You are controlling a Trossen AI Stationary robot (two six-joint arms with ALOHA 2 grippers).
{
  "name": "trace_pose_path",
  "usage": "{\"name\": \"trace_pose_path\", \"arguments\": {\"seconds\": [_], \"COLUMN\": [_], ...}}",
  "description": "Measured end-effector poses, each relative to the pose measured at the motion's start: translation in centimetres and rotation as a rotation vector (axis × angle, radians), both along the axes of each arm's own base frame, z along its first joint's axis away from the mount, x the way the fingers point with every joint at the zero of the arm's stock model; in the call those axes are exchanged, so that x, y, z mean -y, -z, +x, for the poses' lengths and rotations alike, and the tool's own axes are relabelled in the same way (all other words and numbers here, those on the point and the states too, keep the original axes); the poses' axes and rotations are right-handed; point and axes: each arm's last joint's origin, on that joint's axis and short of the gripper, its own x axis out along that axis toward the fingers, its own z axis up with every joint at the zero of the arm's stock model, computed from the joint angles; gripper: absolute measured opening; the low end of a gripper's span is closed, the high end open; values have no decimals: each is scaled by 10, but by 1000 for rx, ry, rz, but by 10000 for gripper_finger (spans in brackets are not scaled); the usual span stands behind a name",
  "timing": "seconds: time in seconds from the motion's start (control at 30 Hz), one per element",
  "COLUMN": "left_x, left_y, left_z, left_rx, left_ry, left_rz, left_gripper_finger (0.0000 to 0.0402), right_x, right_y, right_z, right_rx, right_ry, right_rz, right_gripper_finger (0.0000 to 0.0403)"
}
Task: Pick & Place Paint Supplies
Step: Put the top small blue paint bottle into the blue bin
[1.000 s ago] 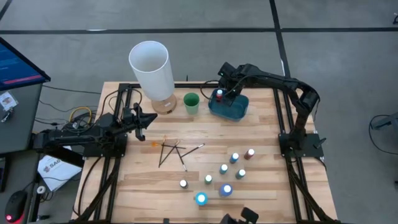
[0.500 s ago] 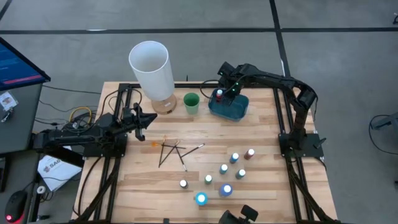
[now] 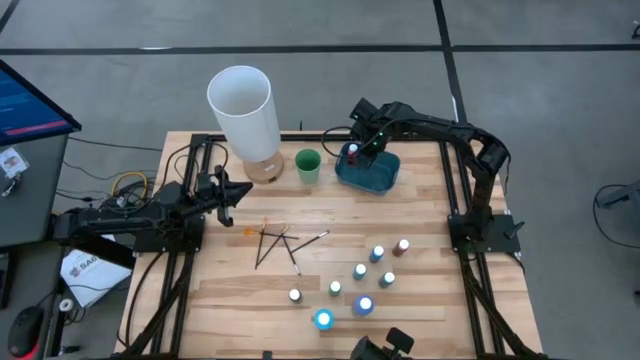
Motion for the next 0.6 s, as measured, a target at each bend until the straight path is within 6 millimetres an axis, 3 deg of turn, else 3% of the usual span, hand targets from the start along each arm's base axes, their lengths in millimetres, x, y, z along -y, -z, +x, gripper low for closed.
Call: {"name": "trace_pose_path", "arguments": {"seconds": [0.6], "left_x": [0], "left_y": [0], "left_z": [0], "left_rx": [0], "left_ry": [0], "left_rz": [0], "left_gripper_finger": [2], "right_x": [1], "right_y": [0], "right_z": [0], "right_rx": [7], "right_ry": [8], "right_rz": [-3], "right_gripper_finger": [115]}}
